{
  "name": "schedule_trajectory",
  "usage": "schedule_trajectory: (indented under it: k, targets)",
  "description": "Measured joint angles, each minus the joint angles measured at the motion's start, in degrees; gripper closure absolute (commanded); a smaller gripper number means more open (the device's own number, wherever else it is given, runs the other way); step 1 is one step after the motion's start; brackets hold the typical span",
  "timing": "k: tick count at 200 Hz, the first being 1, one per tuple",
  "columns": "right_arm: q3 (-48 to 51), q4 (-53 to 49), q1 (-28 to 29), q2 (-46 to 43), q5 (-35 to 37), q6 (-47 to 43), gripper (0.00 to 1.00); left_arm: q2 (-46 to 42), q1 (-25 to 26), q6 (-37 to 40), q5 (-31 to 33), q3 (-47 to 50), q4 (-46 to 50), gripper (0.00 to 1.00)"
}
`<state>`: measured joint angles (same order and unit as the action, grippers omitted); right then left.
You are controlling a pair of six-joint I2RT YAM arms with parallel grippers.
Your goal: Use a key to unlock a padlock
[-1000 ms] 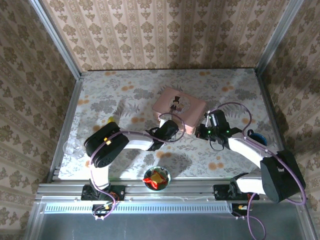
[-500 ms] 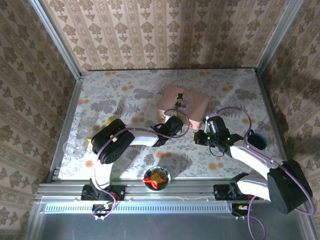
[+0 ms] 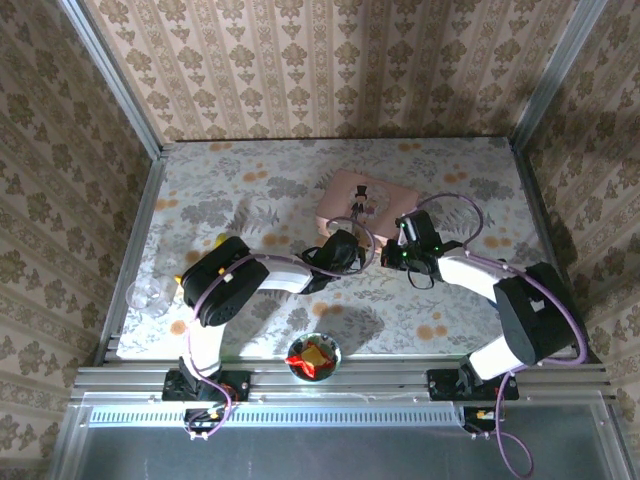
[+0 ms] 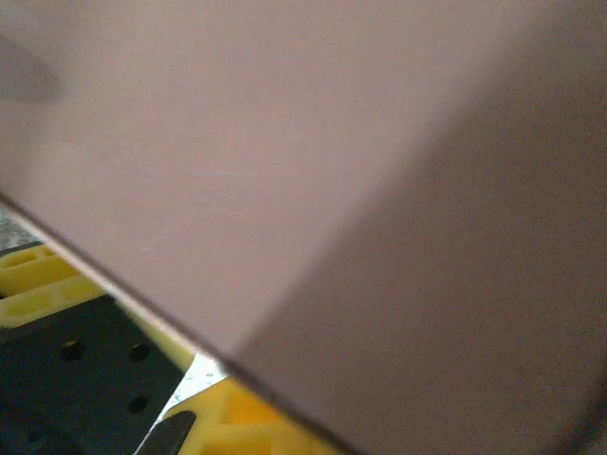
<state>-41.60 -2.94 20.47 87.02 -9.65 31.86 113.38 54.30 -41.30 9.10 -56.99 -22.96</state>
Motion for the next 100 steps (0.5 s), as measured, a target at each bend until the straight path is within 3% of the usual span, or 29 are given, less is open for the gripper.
schedule_trajectory:
  k: [49,100]
  targets:
    - [-0.42,-0.02,-1.7,0.68,0.07,-0.46,1.0,1.42,-1.51,0.63,-5.16,-0.07,-4.7,0.55]
    - [-0.37,-0.33,-3.02,-1.2,0.04,-0.59,1.0,3.26,-1.9,1.57,-8.09,-3.41,-5.05,0.49]
